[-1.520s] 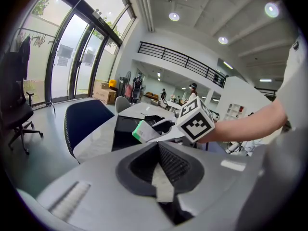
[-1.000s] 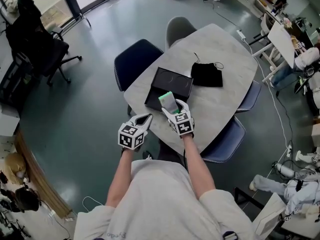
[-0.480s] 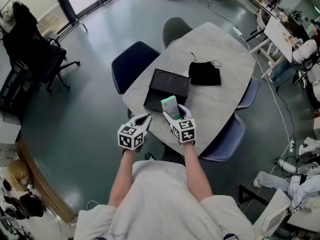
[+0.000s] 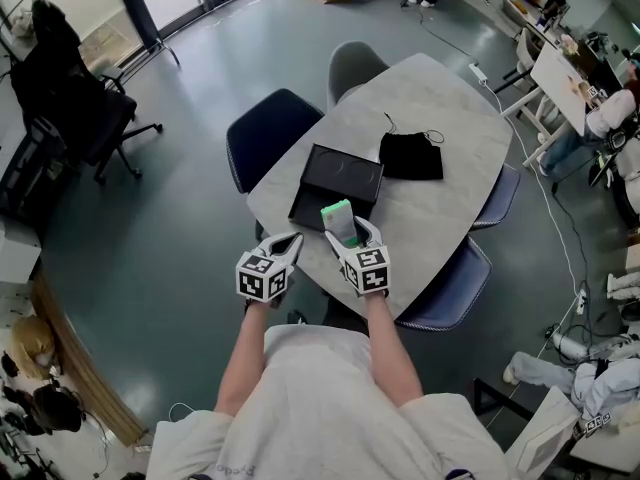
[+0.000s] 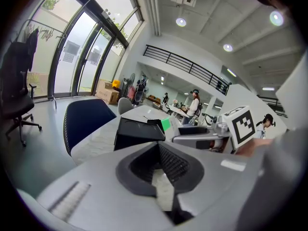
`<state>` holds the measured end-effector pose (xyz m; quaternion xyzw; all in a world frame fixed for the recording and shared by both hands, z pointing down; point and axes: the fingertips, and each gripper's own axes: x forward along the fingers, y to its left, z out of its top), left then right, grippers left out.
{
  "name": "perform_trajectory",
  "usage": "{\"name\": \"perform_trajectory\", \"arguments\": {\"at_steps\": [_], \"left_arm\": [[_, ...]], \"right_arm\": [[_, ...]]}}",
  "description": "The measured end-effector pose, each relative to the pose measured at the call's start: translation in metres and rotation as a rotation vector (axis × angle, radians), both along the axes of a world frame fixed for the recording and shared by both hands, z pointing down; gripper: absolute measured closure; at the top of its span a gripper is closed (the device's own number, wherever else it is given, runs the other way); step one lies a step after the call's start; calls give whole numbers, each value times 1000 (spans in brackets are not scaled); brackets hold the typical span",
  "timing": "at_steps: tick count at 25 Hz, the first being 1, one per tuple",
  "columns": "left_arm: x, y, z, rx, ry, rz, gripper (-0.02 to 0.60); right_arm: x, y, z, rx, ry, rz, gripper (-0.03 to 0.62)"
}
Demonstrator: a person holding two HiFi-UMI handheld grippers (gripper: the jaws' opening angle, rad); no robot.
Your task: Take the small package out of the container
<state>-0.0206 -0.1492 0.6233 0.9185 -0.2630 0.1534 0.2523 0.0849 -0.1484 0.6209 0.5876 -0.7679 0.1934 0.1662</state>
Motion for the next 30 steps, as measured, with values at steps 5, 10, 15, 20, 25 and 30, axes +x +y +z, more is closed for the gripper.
{"name": "perform_trajectory", "arguments": {"at_steps": [5,10,15,20,25,30], "left_arm": [[-2,1,1,-2,-4,0,529],[-5,3,1,-3,-8,-3,529],[-4,6,2,-1,-9,4,529],[-3,7,2,-2,-13,7,529],[-5,8,1,-3,-14,3,529],[-2,10,1,-4,-15,6,529]], "right_arm": [[0,4,2,1,-1,7,286],[-5,10,1,22,-5,7,286],[-9,14,4,31,-10,17,286],[-5,14,5,26,-11,35,286],[-5,14,5,19,-14,36,286],[-4,14,3,25,-17,36,286]]}}
